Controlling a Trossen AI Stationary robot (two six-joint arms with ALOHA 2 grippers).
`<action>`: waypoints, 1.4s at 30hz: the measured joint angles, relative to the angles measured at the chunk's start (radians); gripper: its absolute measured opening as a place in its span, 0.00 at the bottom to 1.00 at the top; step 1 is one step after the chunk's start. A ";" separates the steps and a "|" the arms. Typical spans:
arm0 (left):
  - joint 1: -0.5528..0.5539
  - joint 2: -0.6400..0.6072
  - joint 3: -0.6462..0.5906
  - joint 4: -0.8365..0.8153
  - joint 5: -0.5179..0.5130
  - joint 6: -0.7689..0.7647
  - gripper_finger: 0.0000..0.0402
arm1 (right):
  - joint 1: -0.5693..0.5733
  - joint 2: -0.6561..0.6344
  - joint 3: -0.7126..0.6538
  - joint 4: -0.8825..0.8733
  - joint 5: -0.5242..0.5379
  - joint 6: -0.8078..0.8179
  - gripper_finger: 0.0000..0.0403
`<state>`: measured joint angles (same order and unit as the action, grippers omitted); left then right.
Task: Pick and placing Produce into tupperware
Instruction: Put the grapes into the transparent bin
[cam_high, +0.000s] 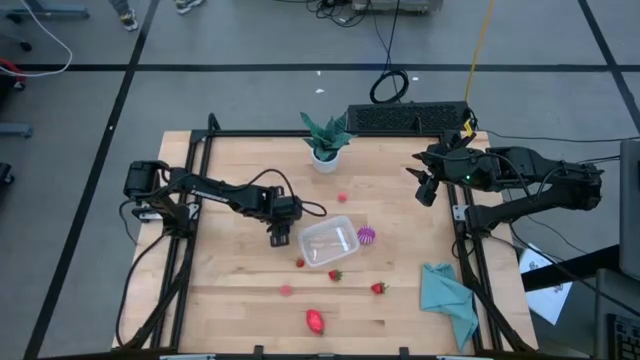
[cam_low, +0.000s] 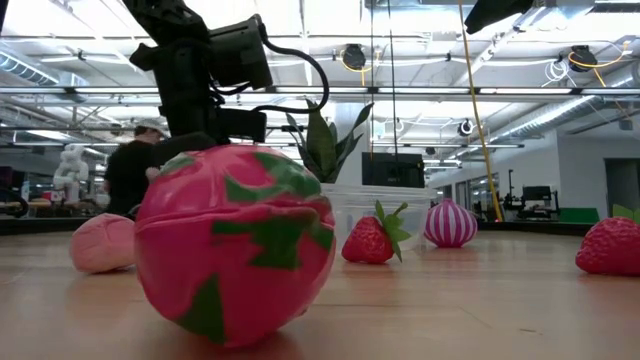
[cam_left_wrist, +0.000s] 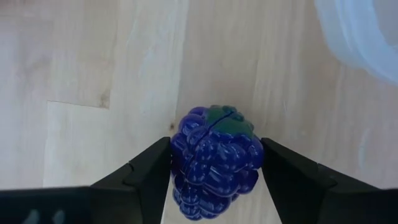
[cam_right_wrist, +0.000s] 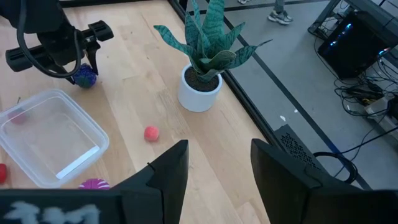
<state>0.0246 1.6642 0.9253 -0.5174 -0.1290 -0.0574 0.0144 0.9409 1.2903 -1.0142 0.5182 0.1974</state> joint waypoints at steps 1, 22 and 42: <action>0.000 0.000 0.000 0.000 -0.007 0.000 0.56 | 0.000 0.000 0.000 0.000 0.000 0.000 0.41; 0.000 -0.039 0.113 -0.086 -0.016 -0.019 0.63 | 0.000 0.000 0.000 0.000 0.000 0.000 0.41; -0.147 -0.075 0.360 -0.083 0.006 -0.083 0.64 | 0.000 0.000 -0.043 0.000 0.000 -0.003 0.41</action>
<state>-0.1226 1.5890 1.2850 -0.6001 -0.1226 -0.1408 0.0143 0.9409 1.2474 -1.0137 0.5182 0.1944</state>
